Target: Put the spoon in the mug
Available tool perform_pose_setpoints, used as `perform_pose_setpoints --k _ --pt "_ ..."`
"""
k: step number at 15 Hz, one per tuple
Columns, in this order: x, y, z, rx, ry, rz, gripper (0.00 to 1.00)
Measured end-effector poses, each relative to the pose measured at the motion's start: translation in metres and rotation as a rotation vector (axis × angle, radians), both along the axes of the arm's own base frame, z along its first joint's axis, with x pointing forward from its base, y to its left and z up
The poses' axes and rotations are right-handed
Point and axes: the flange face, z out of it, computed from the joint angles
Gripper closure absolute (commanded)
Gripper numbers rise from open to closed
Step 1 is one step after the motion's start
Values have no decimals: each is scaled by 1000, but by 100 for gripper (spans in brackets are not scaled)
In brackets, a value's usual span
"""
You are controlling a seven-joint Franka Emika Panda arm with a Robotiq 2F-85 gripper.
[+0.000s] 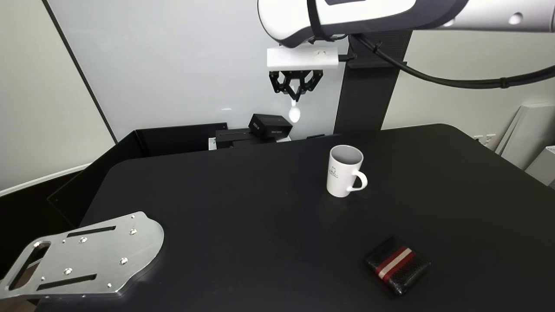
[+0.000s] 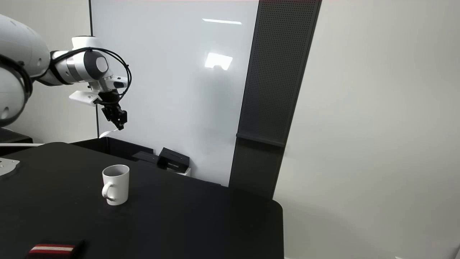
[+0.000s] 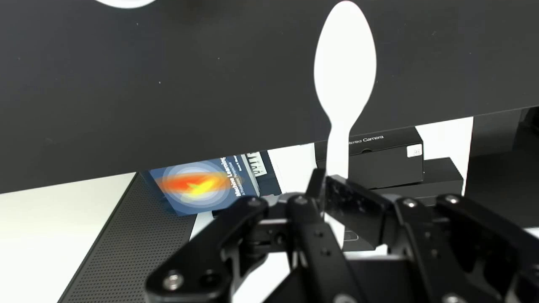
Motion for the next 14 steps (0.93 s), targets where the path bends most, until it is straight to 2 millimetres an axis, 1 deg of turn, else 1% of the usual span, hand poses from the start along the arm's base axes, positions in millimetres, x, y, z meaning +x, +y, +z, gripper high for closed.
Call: perform_pose_setpoints --k 3,6,14 --pt "4 3 12 -16 -69 33 98" --pt "7 6 19 -30 -130 53 98" --pt "7 8 21 -50 -146 60 98"
